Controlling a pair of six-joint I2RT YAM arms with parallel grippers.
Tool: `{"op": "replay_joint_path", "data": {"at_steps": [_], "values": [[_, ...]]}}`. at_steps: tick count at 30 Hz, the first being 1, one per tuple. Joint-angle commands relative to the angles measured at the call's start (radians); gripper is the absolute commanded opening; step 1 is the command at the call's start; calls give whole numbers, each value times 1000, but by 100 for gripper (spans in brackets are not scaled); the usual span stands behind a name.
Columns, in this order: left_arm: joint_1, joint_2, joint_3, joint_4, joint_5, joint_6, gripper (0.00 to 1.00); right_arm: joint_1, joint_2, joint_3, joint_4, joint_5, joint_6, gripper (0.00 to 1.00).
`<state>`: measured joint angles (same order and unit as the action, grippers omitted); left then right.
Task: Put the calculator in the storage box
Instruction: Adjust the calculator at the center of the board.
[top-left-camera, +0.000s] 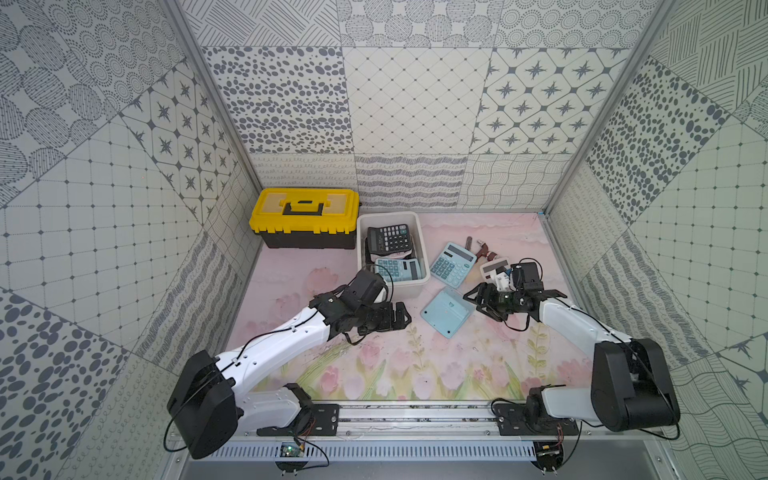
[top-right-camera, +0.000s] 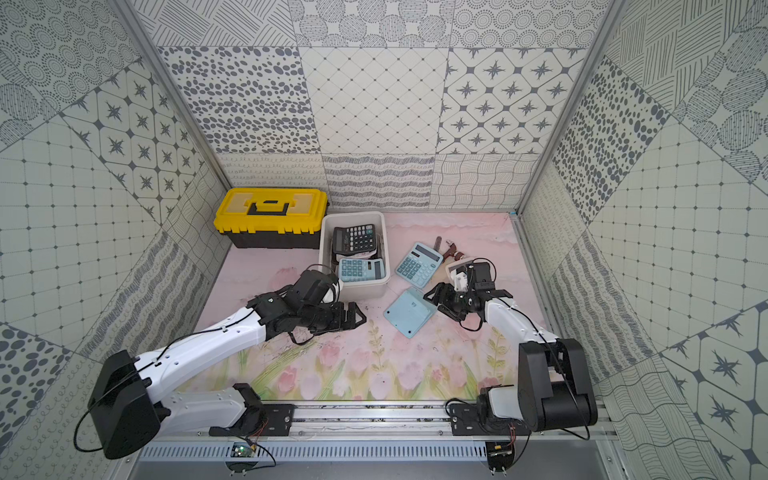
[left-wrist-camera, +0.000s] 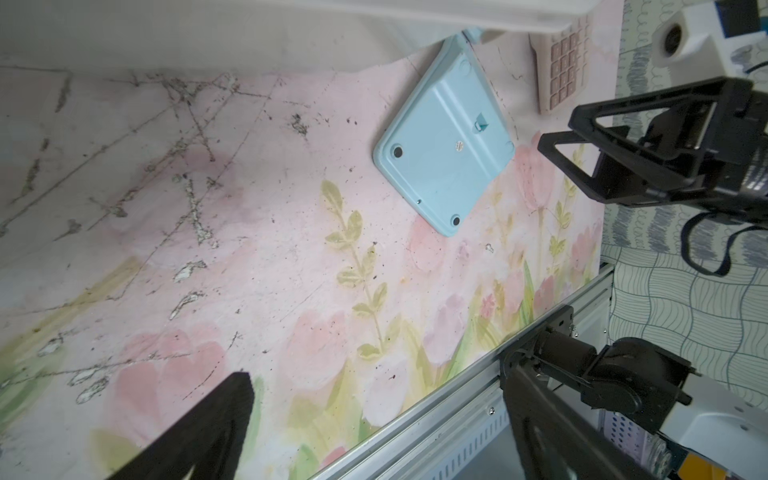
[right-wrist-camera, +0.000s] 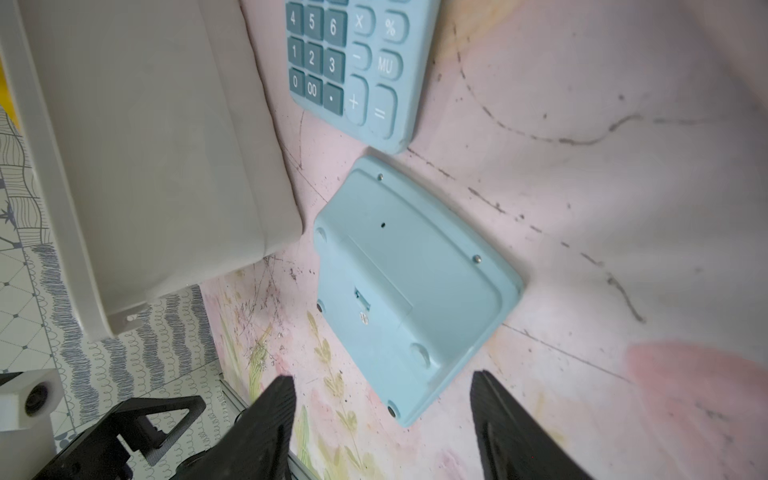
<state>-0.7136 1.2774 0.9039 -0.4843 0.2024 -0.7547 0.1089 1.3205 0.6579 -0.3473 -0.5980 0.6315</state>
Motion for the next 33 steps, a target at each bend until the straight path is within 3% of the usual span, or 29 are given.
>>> {"op": "replay_joint_path", "data": {"at_steps": [1, 5, 19, 33], "values": [[-70, 88, 35, 125, -122, 93, 100, 0, -33, -67, 102, -4, 81, 73], [-113, 168, 73, 192, -173, 154, 100, 0, -38, -111, 157, -18, 111, 73], [-169, 451, 124, 472, -194, 285, 98, 0, -43, -202, 215, -15, 135, 73], [-168, 610, 197, 506, -171, 324, 98, 0, -6, -240, 307, -35, 174, 74]]}}
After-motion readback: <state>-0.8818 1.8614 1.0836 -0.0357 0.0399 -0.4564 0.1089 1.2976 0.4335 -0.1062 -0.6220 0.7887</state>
